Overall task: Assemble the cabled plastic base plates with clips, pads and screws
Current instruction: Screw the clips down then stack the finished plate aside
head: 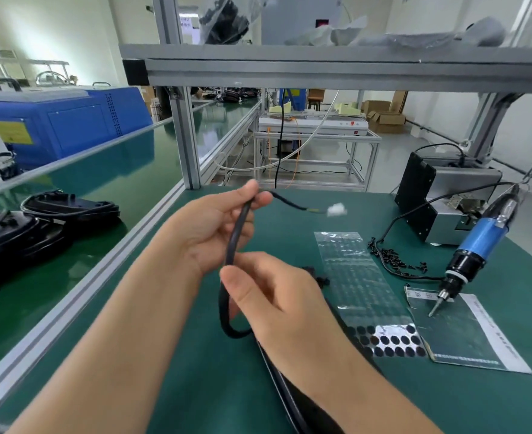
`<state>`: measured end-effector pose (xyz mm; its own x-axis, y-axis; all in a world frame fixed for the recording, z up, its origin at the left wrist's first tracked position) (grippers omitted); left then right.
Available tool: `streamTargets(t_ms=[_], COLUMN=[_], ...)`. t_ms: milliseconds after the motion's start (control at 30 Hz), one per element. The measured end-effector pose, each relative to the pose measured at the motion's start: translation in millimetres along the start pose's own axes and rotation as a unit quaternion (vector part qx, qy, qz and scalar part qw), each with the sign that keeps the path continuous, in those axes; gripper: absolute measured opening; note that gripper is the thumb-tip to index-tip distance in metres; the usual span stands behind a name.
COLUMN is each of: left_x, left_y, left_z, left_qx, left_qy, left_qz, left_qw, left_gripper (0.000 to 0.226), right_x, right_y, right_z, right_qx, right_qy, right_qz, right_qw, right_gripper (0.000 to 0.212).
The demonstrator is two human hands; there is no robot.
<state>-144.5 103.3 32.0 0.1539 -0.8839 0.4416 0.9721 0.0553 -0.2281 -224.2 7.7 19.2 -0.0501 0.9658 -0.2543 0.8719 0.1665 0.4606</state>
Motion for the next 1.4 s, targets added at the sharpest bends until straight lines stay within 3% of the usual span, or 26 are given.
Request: streamTargets(t_ms=[100, 167, 233, 333, 433, 533, 600, 700, 767, 800, 833, 867, 933, 1000, 1067, 1133, 1200, 1267, 1333, 1400], left_x=[-15.2, -20.5, -21.7, -12.2, 11.8, 28.8, 32.2, 32.0, 27.5, 22.4, 18.5, 19.2, 21.4, 16.8, 9.7, 1.8, -8.5, -19.4, -32.2, -47.3], left_y=[0.4, -5.4, -15.3, -34.3, -51.1, -55.1, -51.7, -42.3, -31.2, -25.1, -19.4, -14.1, -2.6, 5.7, 8.9, 7.4, 2.2, -7.8, -15.2, -18.1], left_z=[1.3, -4.0, -10.4, -23.3, -47.8, -57.9, -54.2, -43.0, -33.6, -27.3, -21.7, -19.9, -35.3, -50.2, -59.5, -63.0, -58.2, -55.0, -58.8, -65.7], left_qx=[0.020, 0.045, 0.072, 0.126, 0.188, 0.259, 0.285, 0.265, 0.278, 0.316, 0.368, 0.418, 0.432, 0.399, 0.373, 0.358, 0.360, 0.365, 0.333, 0.282], left_qy=[0.004, 0.039, 0.087, 0.203, 0.339, 0.384, 0.405, 0.360, 0.338, 0.340, 0.380, 0.466, 0.635, 0.709, 0.726, 0.723, 0.725, 0.750, 0.793, 0.813], left_qz=[0.023, 0.008, -0.016, -0.053, -0.100, -0.102, -0.110, -0.136, -0.081, -0.033, 0.008, 0.025, -0.029, -0.073, -0.096, -0.078, -0.001, 0.076, 0.112, 0.120], left_qw=[1.000, 0.998, 0.993, 0.970, 0.917, 0.880, 0.862, 0.884, 0.895, 0.885, 0.849, 0.779, 0.640, 0.576, 0.570, 0.585, 0.587, 0.546, 0.498, 0.496], left_gripper=[0.028, 0.038, 0.045, 0.042, 0.036, 0.035, 0.023, 0.024, 0.026, 0.021, 0.020, 0.035, 0.064, 0.054, 0.028, 0.017, 0.030, 0.047, 0.056, 0.054], right_x=[2.1, -3.0, -23.0, -58.8, -68.9, -74.3, -78.6, -80.7, -81.6, -82.6, -83.5, -84.5, -88.0, -92.4, -97.0, -98.3, -99.1, -100.2, -98.8, -97.0], right_y=[-10.1, -16.1, -12.7, 5.6, 20.7, 26.5, 24.7, 18.6, 13.0, 10.7, 8.2, 5.7, -1.2, -10.6, -21.0, -30.7, -38.7, -46.4, -53.7, -58.8], right_z=[0.3, 6.7, 18.9, 43.4, 52.1, 52.4, 58.2, 62.6, 62.4, 62.8, 63.5, 62.7, 60.1, 58.1, 61.9, 68.8, 77.7, 84.9, 92.4, 97.5], right_qx=[-0.025, 0.005, 0.058, 0.193, 0.248, 0.217, 0.236, 0.257, 0.252, 0.246, 0.235, 0.217, 0.156, 0.116, 0.118, 0.131, 0.128, 0.117, 0.133, 0.158], right_qy=[-0.039, -0.033, -0.001, 0.084, 0.079, 0.027, 0.067, 0.137, 0.144, 0.131, 0.107, 0.068, -0.043, -0.118, -0.135, -0.142, -0.183, -0.247, -0.295, -0.329], right_qz=[-0.034, -0.039, 0.044, 0.154, 0.111, 0.083, 0.075, 0.039, 0.047, 0.059, 0.066, 0.070, 0.058, 0.030, 0.015, 0.016, 0.033, 0.049, 0.038, 0.027], right_qw=[0.998, 0.999, 0.997, 0.966, 0.959, 0.972, 0.967, 0.956, 0.956, 0.959, 0.964, 0.971, 0.985, 0.986, 0.984, 0.981, 0.974, 0.961, 0.945, 0.931], right_gripper=[0.031, 0.030, 0.031, 0.033, 0.047, 0.036, 0.045, 0.054, 0.054, 0.050, 0.046, 0.044, 0.045, 0.048, 0.046, 0.042, 0.038, 0.031, 0.029, 0.035])
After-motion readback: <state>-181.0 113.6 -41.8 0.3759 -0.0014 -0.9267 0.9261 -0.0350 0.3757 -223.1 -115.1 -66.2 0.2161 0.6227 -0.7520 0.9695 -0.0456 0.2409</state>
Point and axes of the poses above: each hand's wrist, its own y-axis towards the middle knuckle, its own x-axis out of the palm, z = x × y, the point moved 6 cm from there along y, towards the middle knuckle, and after that the axes turned 14 degrees about z, right-handed, at the moved point
